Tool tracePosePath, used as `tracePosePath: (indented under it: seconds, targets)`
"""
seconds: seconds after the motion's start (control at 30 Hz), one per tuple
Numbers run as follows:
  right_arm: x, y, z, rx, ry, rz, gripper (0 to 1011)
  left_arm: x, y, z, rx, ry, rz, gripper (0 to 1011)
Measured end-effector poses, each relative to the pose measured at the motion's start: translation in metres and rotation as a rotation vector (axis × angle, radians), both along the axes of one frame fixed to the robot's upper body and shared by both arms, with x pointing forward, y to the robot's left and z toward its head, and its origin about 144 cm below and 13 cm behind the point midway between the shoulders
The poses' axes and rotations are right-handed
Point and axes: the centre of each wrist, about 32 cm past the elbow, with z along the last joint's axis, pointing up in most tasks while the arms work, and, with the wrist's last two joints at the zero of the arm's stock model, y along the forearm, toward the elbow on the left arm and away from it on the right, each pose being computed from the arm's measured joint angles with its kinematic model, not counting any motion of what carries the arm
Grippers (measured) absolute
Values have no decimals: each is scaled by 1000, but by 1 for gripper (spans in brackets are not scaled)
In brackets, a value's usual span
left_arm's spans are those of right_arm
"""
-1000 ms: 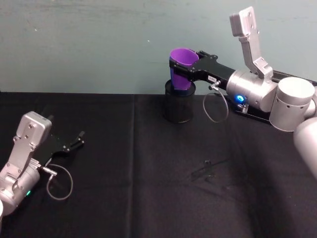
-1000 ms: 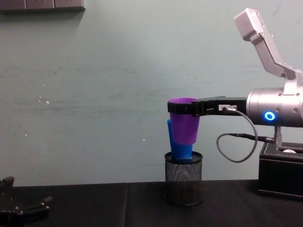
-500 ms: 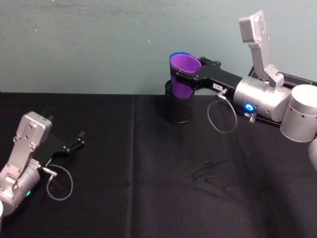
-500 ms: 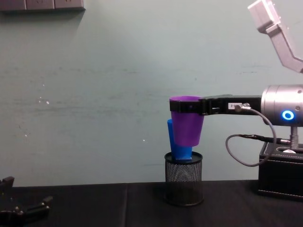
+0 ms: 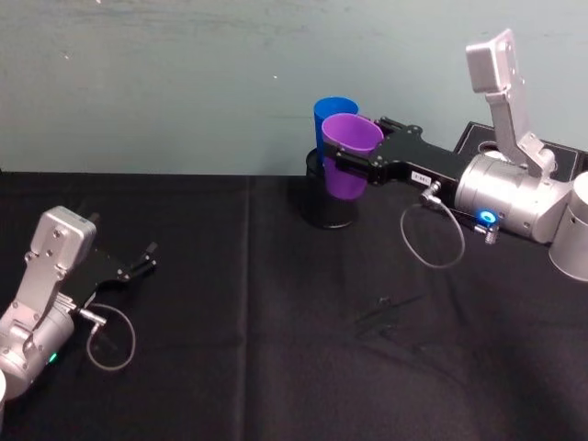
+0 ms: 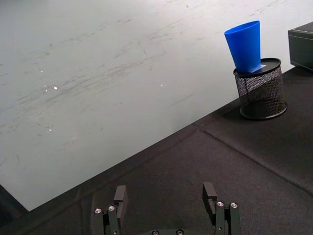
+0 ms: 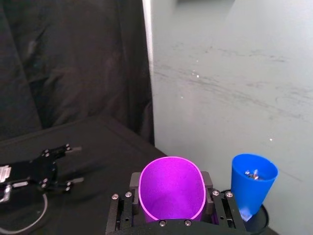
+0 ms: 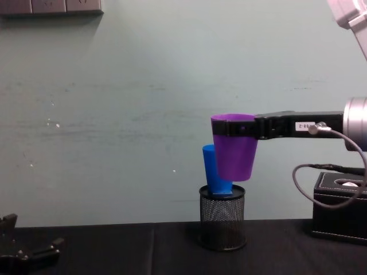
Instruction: Pick up one cup with a gripper and tap it against the other cup.
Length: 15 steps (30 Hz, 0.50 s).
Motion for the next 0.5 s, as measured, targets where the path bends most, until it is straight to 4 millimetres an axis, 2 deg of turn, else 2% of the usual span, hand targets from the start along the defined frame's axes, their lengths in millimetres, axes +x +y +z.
tracePosePath:
  seconds: [0.5]
  targets:
    - [-27,-11,-13,4,53,32,723,0,0,0,0,0,0,1011]
